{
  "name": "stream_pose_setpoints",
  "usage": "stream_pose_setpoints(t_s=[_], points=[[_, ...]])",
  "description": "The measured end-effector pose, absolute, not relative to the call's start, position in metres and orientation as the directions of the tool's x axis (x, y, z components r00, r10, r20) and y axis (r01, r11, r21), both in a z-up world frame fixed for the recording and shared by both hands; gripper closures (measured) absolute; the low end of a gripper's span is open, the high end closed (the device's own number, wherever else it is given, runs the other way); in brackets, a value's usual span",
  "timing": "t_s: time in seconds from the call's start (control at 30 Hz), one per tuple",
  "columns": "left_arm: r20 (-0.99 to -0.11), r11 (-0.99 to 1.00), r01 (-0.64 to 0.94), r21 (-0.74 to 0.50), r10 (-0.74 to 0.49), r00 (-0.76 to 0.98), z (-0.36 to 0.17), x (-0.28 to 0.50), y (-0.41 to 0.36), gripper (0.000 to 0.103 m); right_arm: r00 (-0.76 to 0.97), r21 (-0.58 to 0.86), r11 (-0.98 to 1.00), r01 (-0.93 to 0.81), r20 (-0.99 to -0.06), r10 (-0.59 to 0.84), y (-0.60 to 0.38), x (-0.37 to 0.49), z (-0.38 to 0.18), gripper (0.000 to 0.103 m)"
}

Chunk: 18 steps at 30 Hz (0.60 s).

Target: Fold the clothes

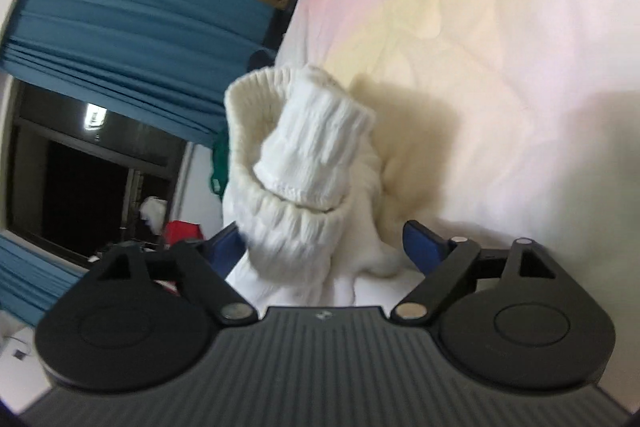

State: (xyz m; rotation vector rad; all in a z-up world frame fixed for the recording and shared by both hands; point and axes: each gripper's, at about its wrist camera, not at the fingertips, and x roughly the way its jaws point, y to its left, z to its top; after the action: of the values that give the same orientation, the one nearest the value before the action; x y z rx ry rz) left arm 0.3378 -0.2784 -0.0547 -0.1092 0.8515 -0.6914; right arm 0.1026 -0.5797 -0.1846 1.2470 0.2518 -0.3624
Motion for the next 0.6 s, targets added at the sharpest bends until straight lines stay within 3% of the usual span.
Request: stream_pose_setpoints(t_s=[0.13,0.3,0.43,0.6], points=[[-0.640,0.785,0.530,-0.321,-0.592,0.490,-0.006,0.294,-0.252,0.023,0.897,0.807,0.390,0.443,-0.394,-0.202,-0.563,0.074,-0.134,0.014],[-0.576,0.755,0.603,-0.258,-0.621,0.531,0.070,0.229,-0.224,0.019,0.912,0.724,0.555,0.409,-0.348,-0.218,-0.531,0.039,-0.055,0.014],[-0.503,0.738,0.651,-0.176,-0.636,0.585,0.125,0.171,-0.210,0.003,0.932,0.630,0.690,0.355,-0.295,-0.210,-0.496,0.015,0.008,0.013],[-0.443,0.734,0.668,-0.123,-0.643,0.625,0.172,0.102,-0.187,0.000,0.947,0.532,0.790,0.304,-0.262,-0.188,-0.458,-0.016,0.052,0.013]])
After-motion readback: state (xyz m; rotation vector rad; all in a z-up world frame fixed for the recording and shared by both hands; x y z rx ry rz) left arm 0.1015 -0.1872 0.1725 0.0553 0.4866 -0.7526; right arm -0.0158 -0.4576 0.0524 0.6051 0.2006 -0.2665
